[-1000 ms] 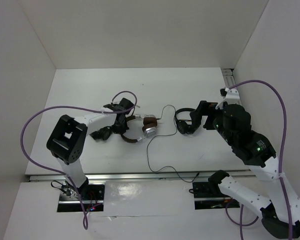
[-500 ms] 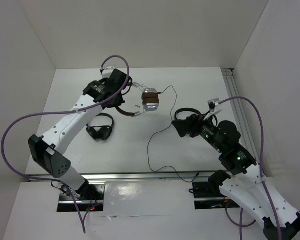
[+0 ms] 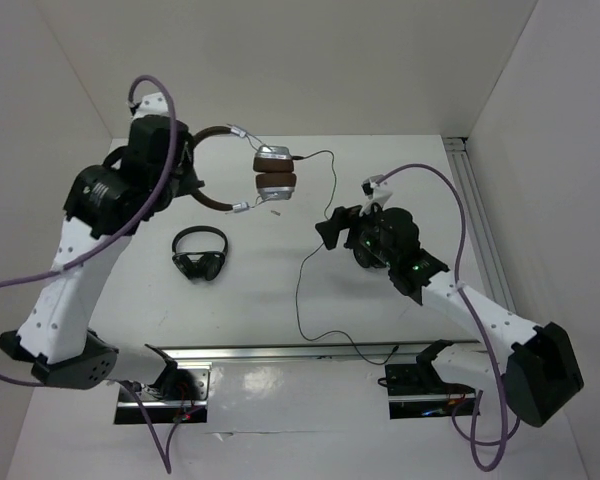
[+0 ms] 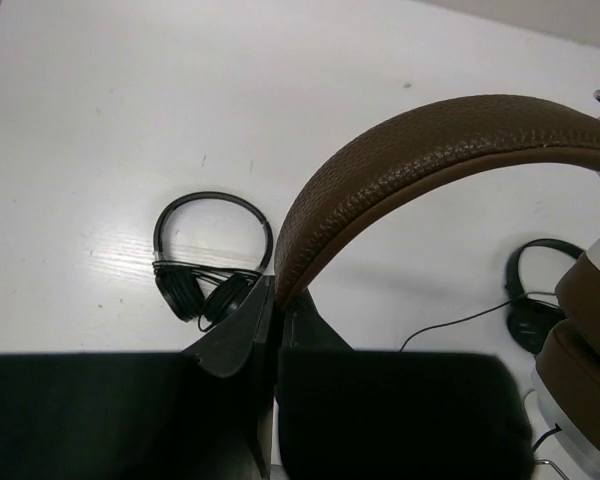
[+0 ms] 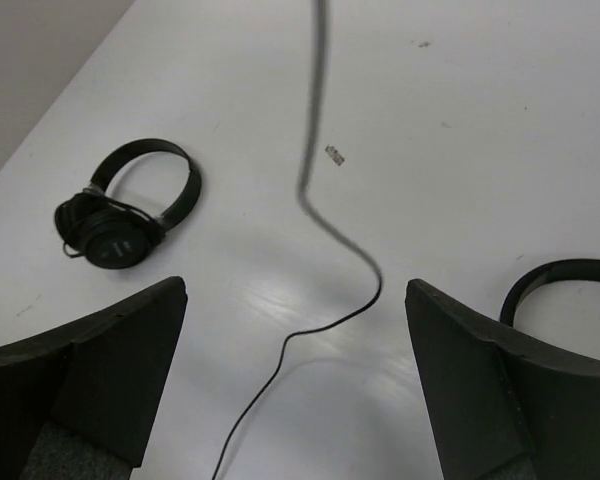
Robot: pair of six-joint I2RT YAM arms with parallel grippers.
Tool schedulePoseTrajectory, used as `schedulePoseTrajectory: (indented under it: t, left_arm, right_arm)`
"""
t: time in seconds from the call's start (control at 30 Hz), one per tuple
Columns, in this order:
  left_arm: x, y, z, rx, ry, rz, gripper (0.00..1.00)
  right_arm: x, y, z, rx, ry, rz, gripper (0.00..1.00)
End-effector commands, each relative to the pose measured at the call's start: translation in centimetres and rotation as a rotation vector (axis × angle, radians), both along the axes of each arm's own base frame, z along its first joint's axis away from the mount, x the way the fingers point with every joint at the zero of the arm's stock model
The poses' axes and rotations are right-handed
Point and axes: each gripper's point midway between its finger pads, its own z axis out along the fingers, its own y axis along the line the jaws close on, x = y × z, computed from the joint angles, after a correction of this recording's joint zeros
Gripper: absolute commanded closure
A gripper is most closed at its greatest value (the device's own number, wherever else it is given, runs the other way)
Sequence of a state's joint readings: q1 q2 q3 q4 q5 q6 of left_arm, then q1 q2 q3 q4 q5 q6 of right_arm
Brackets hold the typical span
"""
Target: Wrap the headphones
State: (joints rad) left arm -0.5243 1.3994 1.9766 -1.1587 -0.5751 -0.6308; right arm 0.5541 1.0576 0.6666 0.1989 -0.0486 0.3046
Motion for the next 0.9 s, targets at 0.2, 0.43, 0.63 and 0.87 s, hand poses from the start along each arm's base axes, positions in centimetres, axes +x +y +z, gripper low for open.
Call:
schedulePoseTrajectory:
  t: [0.2, 0.43, 0.63, 0.87]
  left_arm:
    - [-3.5, 1.4, 7.2, -0.119, -0.204, -0.061, 1.00]
    - [-3.2, 2.0, 6.2, -0.088, -0.173, -0.031, 1.00]
    - [-1.4, 2.9, 4.6, -0.036, -0.149, 0.035, 1.00]
    - [2.2, 1.3, -2.1, 0.096, -0.009, -0.029, 1.00]
  right_arm:
    - [3.6, 4.0, 2.4, 0.035, -0.153, 0.080, 0.46]
    - [3.0, 4.1, 1.8, 0.045, -0.163, 0.104, 0.77]
    - [1.7, 3.5, 1.0, 0.032, -0.142, 0.105, 1.00]
    - [2.2, -1.8, 2.4, -0.068, -0.126, -0.258, 1.00]
